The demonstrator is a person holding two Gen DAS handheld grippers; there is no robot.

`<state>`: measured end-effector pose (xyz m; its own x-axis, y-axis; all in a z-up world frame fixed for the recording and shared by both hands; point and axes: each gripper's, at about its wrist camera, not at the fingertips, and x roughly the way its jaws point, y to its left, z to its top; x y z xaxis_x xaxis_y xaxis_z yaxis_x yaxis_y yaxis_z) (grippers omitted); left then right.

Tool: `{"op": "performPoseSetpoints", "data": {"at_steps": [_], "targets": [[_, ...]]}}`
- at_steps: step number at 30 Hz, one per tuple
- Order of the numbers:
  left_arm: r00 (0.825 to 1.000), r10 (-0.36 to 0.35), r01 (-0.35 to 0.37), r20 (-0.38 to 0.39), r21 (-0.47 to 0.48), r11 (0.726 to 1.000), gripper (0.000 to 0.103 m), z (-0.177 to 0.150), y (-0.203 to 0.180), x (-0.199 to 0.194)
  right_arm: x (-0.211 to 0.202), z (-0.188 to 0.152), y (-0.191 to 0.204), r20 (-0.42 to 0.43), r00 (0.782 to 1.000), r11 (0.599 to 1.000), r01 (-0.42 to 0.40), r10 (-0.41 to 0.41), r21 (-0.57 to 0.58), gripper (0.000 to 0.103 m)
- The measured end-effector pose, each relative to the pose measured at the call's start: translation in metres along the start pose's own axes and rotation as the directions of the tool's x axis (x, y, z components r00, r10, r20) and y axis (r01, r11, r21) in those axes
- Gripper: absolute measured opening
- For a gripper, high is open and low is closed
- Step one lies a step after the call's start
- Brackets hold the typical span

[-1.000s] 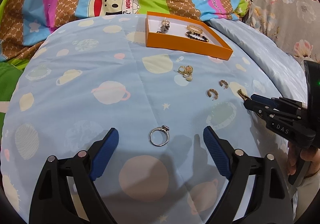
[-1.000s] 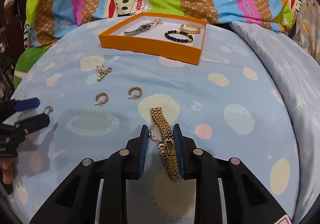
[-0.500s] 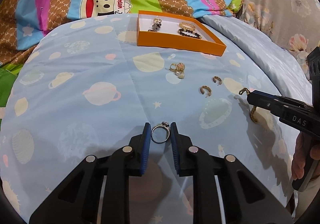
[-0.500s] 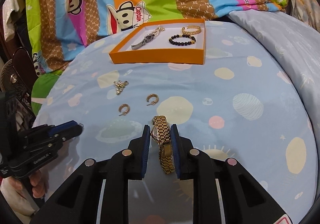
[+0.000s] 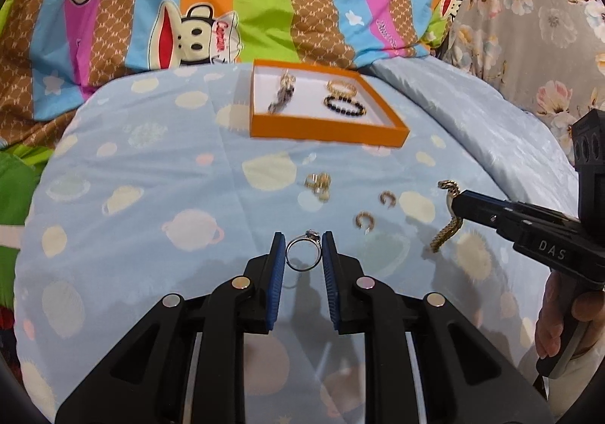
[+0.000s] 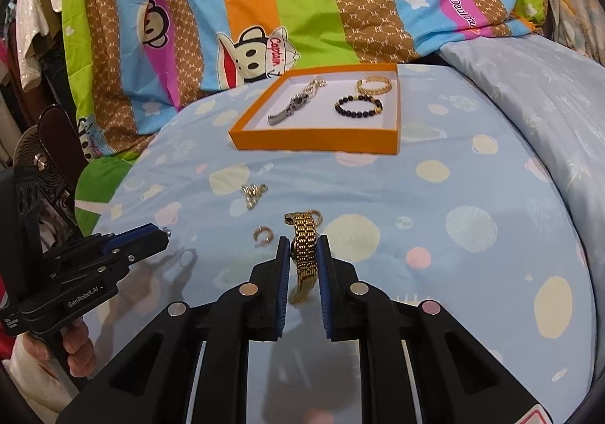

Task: Organize jewelry
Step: 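Carry the ring and gold watch into the orange box while both tools open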

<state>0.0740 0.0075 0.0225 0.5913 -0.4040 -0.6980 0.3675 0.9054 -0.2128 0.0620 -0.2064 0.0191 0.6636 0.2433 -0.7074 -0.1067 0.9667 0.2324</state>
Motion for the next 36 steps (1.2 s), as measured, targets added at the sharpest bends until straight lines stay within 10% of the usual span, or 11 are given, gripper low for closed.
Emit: {"op": "performPoseSetpoints", "data": {"at_steps": [19, 30, 36], "targets": [[0.992, 0.019, -0.027, 0.125, 0.062, 0.998, 0.019, 0.135, 0.001, 0.067, 0.057, 0.123, -0.023, 0.129, 0.991, 1.0, 0.021, -0.023, 0.016, 0.013], [0.999, 0.044, -0.046, 0.024, 0.072, 0.996, 0.021, 0.133, 0.0, 0.143, 0.105, 0.115, -0.044, 0.077, 0.991, 0.994, 0.108, -0.109, 0.024, 0.016], [0.994, 0.081, -0.085, 0.079, 0.041, 0.996, 0.041, 0.134, 0.008, 0.126, 0.069, 0.114, -0.056, 0.181, 0.971, 0.986, 0.149, -0.159, 0.068, 0.02]]}}
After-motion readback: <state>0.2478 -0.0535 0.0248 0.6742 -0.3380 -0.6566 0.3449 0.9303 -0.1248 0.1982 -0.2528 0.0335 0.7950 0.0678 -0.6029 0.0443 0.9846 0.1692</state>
